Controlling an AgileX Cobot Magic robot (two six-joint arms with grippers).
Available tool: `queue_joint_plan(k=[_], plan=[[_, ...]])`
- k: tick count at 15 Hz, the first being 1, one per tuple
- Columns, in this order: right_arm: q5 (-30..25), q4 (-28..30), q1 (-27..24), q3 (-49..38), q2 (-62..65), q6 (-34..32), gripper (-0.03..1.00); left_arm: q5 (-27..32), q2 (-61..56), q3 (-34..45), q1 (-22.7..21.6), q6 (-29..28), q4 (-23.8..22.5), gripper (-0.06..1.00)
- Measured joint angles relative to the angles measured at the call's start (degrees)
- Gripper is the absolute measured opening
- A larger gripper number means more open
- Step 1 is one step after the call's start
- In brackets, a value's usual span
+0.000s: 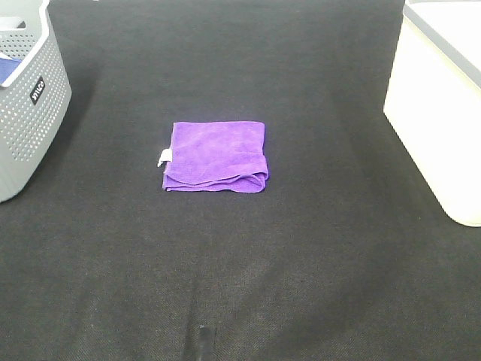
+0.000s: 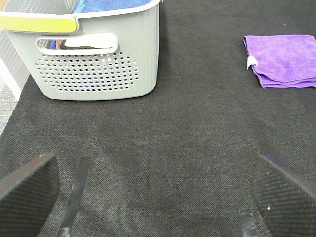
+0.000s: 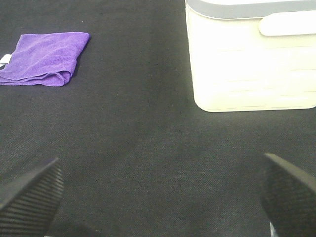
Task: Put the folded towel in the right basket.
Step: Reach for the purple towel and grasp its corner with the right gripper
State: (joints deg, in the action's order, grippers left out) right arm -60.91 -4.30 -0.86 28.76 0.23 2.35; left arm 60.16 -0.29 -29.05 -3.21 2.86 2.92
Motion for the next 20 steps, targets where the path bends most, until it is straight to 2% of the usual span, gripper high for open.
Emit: queue_joint_plan(k=[20], plan=[[0.0, 0.0, 0.0, 0.0, 0.0, 0.0, 0.97, 0.0, 0.0, 0.0, 0.0, 0.0, 0.0, 0.99]])
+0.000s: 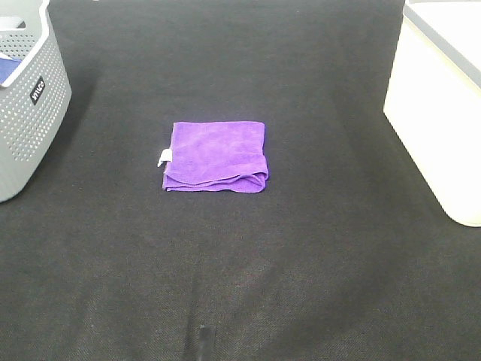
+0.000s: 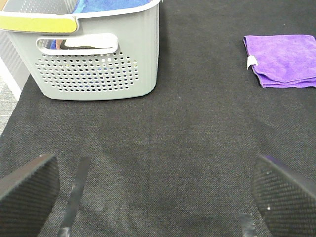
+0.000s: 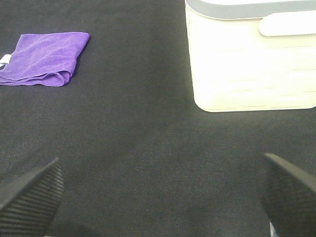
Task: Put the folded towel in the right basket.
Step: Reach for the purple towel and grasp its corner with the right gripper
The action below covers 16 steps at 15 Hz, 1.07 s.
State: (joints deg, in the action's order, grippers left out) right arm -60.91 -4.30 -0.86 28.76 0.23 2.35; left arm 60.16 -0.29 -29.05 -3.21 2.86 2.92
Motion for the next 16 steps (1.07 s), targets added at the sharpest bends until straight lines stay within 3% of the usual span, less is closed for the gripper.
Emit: queue_joint_plan(k=[16], plan=[[0.0, 0.0, 0.0, 0.0, 0.0, 0.0, 0.97, 0.0, 0.0, 0.0, 0.0, 0.0, 0.0, 0.99]])
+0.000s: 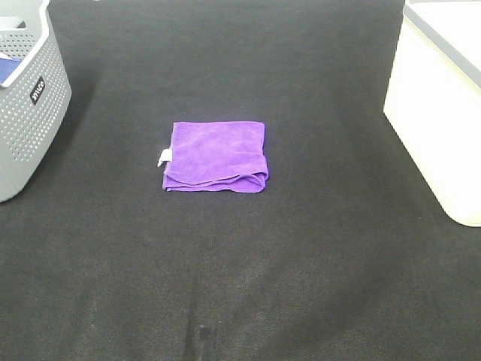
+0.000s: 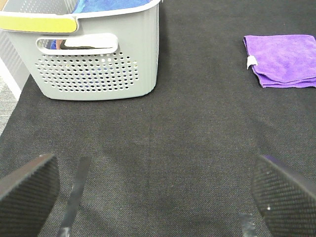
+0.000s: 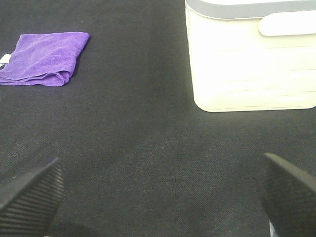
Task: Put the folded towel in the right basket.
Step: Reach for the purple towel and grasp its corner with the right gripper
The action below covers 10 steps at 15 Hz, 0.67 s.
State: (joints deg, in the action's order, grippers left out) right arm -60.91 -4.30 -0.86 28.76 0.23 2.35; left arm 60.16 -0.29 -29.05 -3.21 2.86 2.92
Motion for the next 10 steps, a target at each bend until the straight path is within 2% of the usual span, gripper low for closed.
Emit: queue_joint_plan(k=[10], plan=[[0.0, 0.1, 0.0, 0.0, 0.0, 0.0, 0.97, 0.0, 0.0, 0.0, 0.0, 0.0, 0.0, 0.99]])
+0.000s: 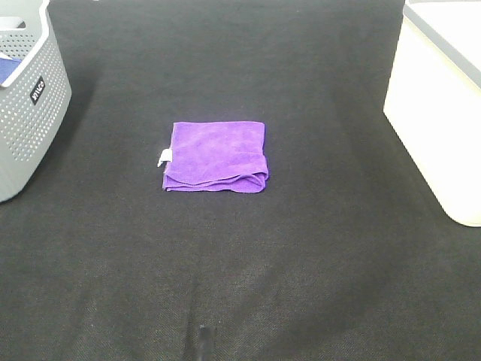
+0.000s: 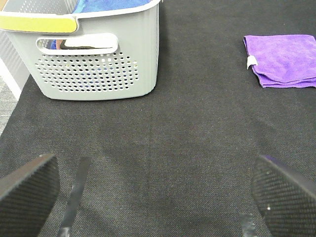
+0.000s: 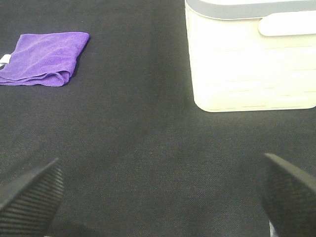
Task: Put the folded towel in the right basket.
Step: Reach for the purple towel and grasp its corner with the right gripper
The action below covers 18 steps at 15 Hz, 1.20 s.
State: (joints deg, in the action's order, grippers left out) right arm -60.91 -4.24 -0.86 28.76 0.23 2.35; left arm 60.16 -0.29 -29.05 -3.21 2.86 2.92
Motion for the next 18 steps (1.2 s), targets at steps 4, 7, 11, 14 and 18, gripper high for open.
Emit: queue_joint_plan(k=[4, 7, 11, 14, 18], plan=[[0.0, 0.3, 0.0, 0.0, 0.0, 0.3, 0.97, 0.0, 0.0, 0.0, 0.0, 0.0, 0.0, 0.99], [0.1, 0.3, 0.0, 1.7, -6.4, 1.3, 0.97, 0.0, 0.0, 0.0, 0.0, 0.0, 0.0, 0.99], [-0.4, 0.3, 0.0, 20.9, -39.4, 2.6, 0.97, 0.0, 0.0, 0.0, 0.0, 0.0, -0.1, 0.99], [-1.7, -2.0, 0.0, 35.1, -60.0, 2.6, 0.97, 0.0, 0.0, 0.0, 0.0, 0.0, -0.1, 0.99], [4.3, -21.9, 1.3, 42.2, -78.5, 8.6, 0.97, 0.0, 0.0, 0.0, 0.0, 0.0, -0.1, 0.99]])
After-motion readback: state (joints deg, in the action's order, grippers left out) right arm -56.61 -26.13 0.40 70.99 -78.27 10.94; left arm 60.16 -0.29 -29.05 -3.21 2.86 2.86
